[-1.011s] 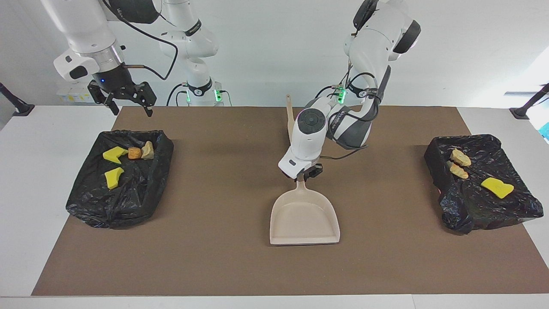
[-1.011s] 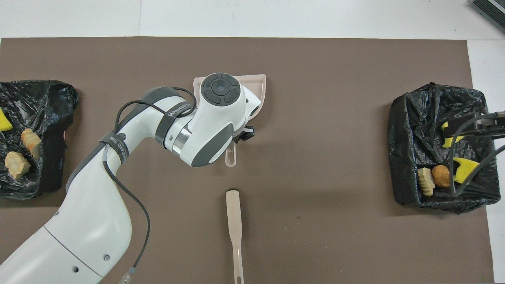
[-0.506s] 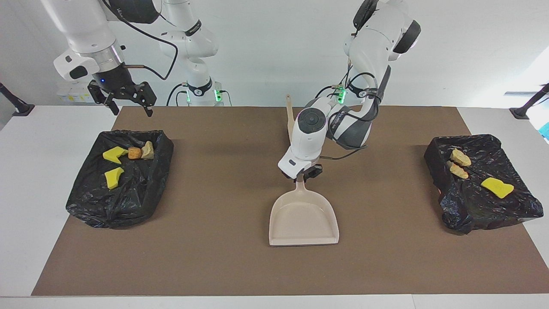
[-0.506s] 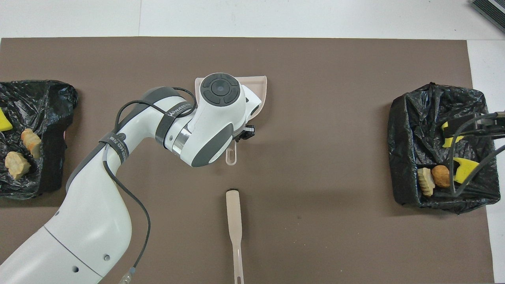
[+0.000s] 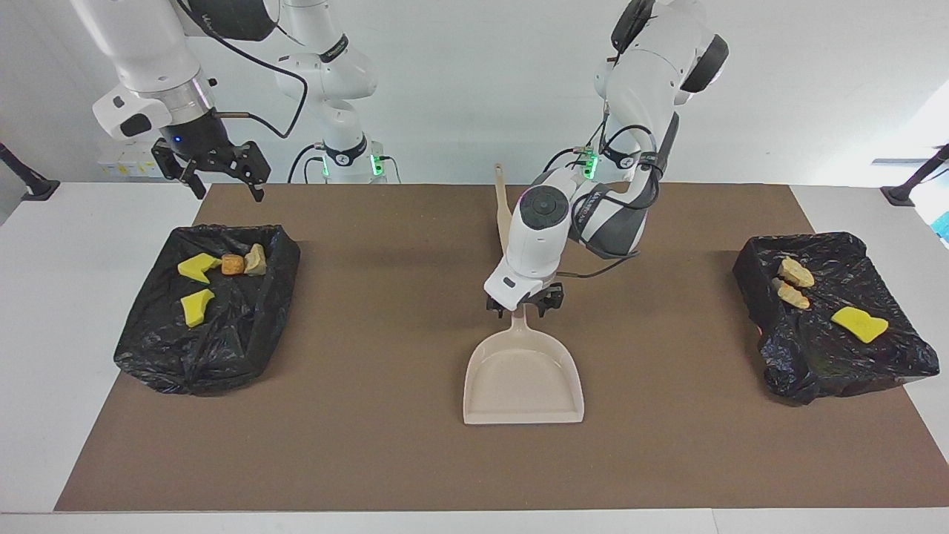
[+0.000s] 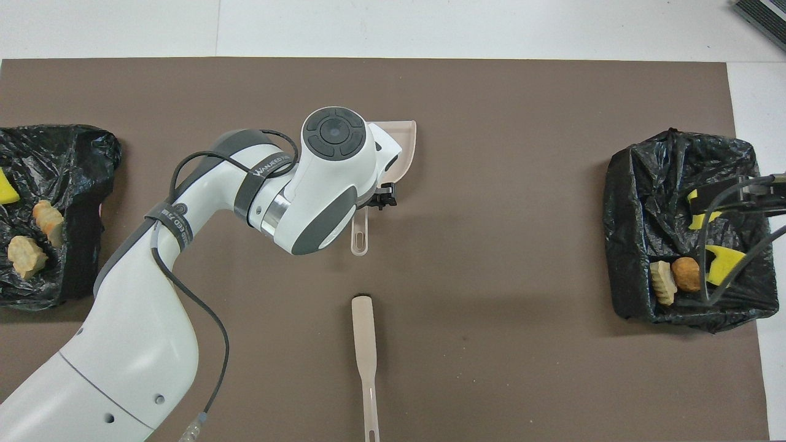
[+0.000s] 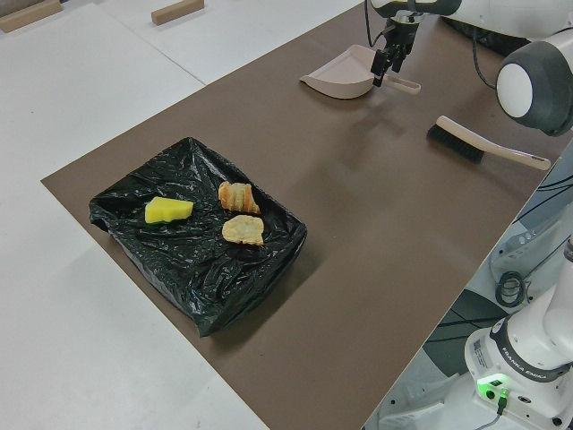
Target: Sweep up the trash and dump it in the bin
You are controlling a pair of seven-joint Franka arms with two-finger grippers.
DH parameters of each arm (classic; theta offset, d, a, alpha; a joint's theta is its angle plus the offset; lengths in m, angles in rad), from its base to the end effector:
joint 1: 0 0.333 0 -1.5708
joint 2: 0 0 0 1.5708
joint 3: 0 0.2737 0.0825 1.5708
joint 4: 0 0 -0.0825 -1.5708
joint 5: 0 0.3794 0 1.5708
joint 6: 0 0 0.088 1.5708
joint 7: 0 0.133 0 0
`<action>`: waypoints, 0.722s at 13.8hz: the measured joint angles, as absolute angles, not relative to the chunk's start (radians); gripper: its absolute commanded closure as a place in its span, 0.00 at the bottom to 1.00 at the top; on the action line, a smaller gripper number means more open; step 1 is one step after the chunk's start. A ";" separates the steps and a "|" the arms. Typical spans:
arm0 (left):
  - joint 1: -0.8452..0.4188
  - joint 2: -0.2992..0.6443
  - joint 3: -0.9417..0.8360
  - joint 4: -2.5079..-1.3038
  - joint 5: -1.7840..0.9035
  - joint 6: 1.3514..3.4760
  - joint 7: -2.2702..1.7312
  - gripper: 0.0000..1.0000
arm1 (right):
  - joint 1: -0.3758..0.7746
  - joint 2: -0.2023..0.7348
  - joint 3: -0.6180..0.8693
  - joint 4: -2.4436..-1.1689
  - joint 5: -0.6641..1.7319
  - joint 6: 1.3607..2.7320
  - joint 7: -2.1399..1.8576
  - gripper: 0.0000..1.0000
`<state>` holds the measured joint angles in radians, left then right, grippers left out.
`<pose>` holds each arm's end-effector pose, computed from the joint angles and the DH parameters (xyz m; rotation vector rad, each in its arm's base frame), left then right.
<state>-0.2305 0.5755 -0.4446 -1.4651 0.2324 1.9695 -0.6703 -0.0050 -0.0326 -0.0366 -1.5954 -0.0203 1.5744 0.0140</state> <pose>0.5616 -0.3745 0.3093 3.1308 -0.0556 -0.0393 0.5412 -0.0255 0.5628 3.1211 -0.0868 0.0177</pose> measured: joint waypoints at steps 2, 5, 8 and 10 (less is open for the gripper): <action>-0.206 0.557 -0.443 -1.464 0.235 1.968 -0.670 0.00 | -0.005 -0.033 -0.037 -1.595 -0.020 1.574 0.014 0.00; -0.161 0.516 -0.432 -1.467 0.235 1.947 -0.669 0.00 | -0.005 -0.033 -0.037 -1.595 -0.020 1.574 0.014 0.00; -0.149 0.473 -0.375 -1.494 0.236 1.932 -0.663 0.00 | -0.005 -0.033 -0.037 -1.595 -0.020 1.574 0.014 0.00; -0.149 0.450 -0.335 -1.524 0.236 1.927 -0.622 0.00 | -0.005 -0.033 -0.037 -1.595 -0.020 1.574 0.014 0.00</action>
<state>-0.1487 0.4501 -0.3349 -1.5237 0.2360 1.9265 -0.6224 -0.0050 -0.0326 -0.0366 -1.5954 -0.0203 1.5744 0.0140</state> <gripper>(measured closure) 0.000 0.000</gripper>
